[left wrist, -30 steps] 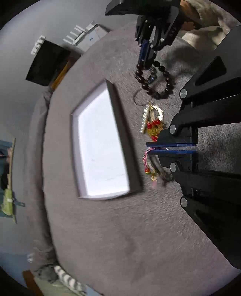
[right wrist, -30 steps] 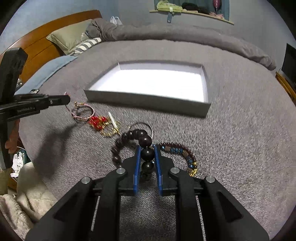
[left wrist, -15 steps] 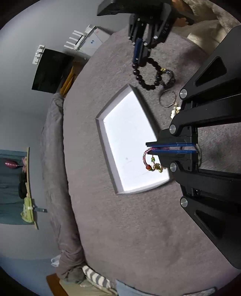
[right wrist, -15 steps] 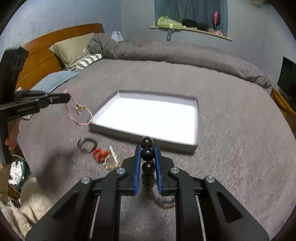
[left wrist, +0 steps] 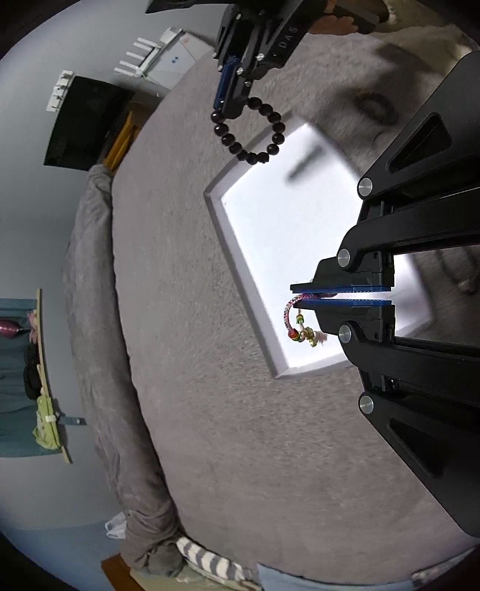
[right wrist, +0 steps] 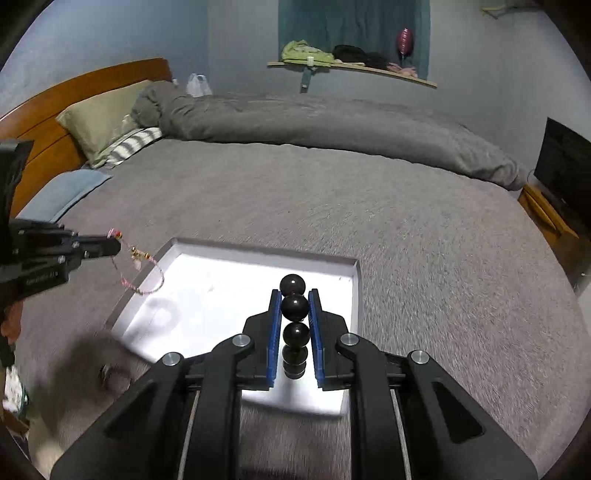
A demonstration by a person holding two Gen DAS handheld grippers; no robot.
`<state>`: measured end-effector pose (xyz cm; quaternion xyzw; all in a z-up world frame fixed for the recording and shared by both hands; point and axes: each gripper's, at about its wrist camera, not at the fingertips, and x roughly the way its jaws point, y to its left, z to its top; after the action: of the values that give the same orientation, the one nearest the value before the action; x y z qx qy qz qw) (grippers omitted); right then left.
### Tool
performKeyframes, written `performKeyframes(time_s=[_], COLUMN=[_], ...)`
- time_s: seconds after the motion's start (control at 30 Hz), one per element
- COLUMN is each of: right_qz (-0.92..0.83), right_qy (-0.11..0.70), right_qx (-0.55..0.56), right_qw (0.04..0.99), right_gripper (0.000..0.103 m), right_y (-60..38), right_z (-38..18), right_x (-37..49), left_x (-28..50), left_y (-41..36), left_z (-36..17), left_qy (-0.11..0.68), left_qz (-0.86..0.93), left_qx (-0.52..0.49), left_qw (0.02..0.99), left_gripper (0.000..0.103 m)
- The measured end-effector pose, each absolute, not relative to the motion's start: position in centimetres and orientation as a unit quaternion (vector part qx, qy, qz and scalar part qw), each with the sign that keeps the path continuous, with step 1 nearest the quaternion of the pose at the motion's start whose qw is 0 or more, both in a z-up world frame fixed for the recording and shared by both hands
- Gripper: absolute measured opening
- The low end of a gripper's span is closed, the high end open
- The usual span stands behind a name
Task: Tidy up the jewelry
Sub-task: 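Carry both bracelets into the white tray and open both tools to release them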
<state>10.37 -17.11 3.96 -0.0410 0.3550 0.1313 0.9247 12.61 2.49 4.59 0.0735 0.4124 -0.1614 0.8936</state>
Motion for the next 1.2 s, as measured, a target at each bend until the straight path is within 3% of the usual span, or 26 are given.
performKeyframes(time_s=[0.73, 1.2], right_qz=[0.092, 0.073], right_qy=[0.426, 0.463], right_qx=[0.007, -0.023], right_qw=[0.900, 0.883], right_gripper=[0.014, 0.014], right_y=[-17.7, -16.7], right_z=[-2.4, -4.7], right_x=[18.0, 18.4], left_x=[20.2, 19.8], left_y=[3.5, 2.0], left_z=[-4.7, -5.9], left_qy=[0.493, 0.500], left_qz=[-0.137, -0.136], left_qx=[0.056, 0.092], left_qw=[0.857, 0.850], left_gripper=[0.002, 0.003])
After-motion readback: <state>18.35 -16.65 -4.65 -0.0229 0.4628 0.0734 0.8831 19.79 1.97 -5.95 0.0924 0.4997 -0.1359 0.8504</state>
